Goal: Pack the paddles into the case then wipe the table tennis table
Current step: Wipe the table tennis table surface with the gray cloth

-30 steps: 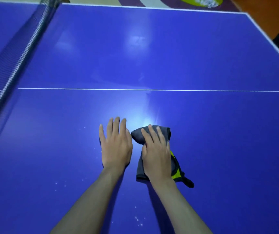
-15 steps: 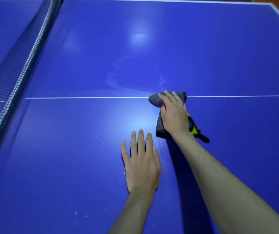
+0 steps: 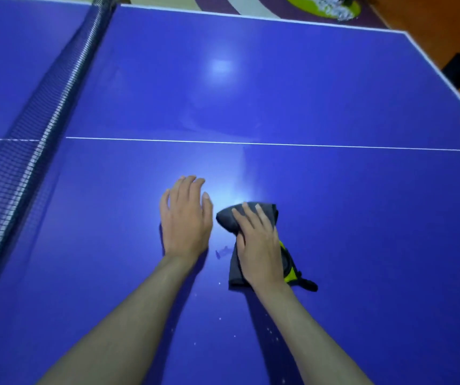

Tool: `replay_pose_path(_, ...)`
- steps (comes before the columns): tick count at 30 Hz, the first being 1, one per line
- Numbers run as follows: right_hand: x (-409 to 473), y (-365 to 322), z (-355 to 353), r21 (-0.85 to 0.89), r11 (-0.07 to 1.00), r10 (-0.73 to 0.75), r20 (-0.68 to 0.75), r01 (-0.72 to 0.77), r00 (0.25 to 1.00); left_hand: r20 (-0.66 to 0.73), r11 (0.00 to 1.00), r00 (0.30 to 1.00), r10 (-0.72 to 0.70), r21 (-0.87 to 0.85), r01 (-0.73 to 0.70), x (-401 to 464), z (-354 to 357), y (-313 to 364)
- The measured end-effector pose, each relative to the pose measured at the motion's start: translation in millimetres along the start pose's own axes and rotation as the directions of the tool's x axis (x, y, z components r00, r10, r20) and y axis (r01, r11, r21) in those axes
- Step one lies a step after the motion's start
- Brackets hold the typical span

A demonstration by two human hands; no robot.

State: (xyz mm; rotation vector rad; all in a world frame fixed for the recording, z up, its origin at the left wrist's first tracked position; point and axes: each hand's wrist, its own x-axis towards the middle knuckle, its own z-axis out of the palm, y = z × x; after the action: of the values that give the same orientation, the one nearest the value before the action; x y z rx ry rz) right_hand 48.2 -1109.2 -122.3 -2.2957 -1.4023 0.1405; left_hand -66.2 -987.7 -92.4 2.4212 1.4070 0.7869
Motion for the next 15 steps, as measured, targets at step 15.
replay_pose_path(15,145.4,-1.1,20.1,0.0,1.0,0.03,0.004,-0.03,1.0,0.15,0.974,0.987,-0.052,0.225,0.018,20.0,-9.7,-105.0)
